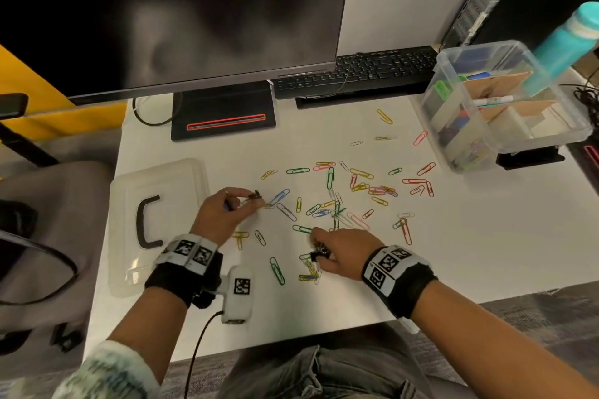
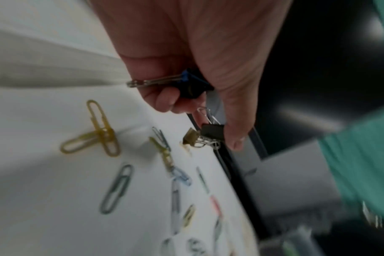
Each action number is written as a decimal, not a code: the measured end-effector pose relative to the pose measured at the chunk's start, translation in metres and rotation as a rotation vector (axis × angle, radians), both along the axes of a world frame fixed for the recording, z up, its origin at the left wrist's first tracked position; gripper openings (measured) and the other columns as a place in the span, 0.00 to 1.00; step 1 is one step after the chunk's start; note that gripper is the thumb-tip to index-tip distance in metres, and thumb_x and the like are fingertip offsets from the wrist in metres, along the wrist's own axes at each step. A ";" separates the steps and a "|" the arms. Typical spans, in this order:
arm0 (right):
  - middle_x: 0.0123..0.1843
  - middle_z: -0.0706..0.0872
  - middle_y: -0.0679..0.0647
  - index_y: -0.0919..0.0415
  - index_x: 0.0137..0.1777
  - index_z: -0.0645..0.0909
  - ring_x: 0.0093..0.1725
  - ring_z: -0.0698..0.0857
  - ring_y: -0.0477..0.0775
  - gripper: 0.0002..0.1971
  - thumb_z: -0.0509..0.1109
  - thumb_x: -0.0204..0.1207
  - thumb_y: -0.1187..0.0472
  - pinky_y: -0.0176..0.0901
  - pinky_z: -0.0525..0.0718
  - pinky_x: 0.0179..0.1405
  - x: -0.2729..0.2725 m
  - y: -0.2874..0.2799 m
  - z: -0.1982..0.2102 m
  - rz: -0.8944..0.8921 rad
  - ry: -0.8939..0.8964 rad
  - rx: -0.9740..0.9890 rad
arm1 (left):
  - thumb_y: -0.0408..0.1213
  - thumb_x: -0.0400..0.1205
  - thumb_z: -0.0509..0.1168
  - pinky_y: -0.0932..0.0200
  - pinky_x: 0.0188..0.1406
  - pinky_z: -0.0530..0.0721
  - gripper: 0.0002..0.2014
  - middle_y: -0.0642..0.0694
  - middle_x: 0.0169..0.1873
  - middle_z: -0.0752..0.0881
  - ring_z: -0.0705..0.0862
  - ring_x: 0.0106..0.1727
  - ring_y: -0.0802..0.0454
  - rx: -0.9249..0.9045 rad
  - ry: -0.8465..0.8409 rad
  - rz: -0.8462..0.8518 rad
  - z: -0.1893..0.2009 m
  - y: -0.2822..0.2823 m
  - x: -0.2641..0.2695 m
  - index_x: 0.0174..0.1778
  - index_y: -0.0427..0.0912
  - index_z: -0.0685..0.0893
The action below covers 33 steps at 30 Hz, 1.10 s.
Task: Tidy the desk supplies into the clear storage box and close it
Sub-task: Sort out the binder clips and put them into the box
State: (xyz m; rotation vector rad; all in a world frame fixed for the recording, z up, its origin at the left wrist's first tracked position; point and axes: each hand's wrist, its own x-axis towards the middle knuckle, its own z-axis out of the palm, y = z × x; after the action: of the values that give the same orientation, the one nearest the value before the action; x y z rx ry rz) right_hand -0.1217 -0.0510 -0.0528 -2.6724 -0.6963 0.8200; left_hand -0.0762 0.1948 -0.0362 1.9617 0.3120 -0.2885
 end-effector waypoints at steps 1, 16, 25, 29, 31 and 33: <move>0.48 0.85 0.57 0.56 0.63 0.67 0.38 0.77 0.55 0.15 0.59 0.80 0.49 0.42 0.76 0.36 0.000 0.000 -0.002 0.002 -0.010 0.003 | 0.45 0.71 0.76 0.64 0.30 0.71 0.10 0.49 0.31 0.80 0.70 0.29 0.56 -0.111 0.032 0.060 0.004 0.004 0.002 0.44 0.46 0.87; 0.46 0.91 0.48 0.43 0.51 0.88 0.43 0.86 0.50 0.10 0.66 0.76 0.54 0.49 0.87 0.49 0.012 -0.045 -0.009 -0.535 0.088 0.434 | 0.45 0.82 0.63 0.68 0.20 0.75 0.09 0.45 0.46 0.91 0.74 0.25 0.58 -0.564 0.226 0.296 0.022 -0.004 0.001 0.48 0.42 0.81; 0.30 0.72 0.61 0.60 0.58 0.87 0.17 0.67 0.42 0.12 0.64 0.81 0.65 0.27 0.70 0.16 0.027 -0.057 0.020 -1.027 0.349 0.929 | 0.31 0.83 0.52 0.68 0.15 0.69 0.15 0.45 0.38 0.82 0.71 0.22 0.57 -0.545 0.232 0.320 0.017 -0.001 0.004 0.56 0.44 0.83; 0.33 0.75 0.60 0.58 0.56 0.88 0.18 0.66 0.44 0.13 0.63 0.80 0.63 0.32 0.62 0.18 0.035 -0.062 0.016 -1.160 0.406 0.898 | 0.27 0.80 0.55 0.67 0.14 0.65 0.10 0.45 0.34 0.77 0.70 0.19 0.56 -0.493 0.251 0.361 0.012 0.008 0.001 0.44 0.44 0.79; 0.33 0.77 0.58 0.59 0.56 0.88 0.19 0.68 0.45 0.12 0.65 0.79 0.63 0.31 0.66 0.17 0.040 -0.062 0.014 -1.253 0.440 0.913 | 0.30 0.80 0.57 0.68 0.14 0.61 0.06 0.46 0.31 0.74 0.67 0.18 0.56 -0.468 0.283 0.353 0.011 0.012 0.000 0.40 0.44 0.75; 0.26 0.76 0.54 0.61 0.55 0.86 0.18 0.69 0.45 0.11 0.65 0.78 0.63 0.32 0.68 0.17 0.044 -0.063 0.009 -1.342 0.469 0.902 | 0.38 0.82 0.61 0.68 0.14 0.61 0.08 0.48 0.27 0.74 0.66 0.17 0.57 -0.350 0.295 0.294 0.009 0.016 0.001 0.37 0.45 0.73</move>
State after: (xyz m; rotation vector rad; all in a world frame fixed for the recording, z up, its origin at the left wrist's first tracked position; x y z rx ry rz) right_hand -0.0780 -0.1135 -0.0439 -1.4517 0.6790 0.4635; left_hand -0.0756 0.2105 -0.0271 1.5042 0.6864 -0.4114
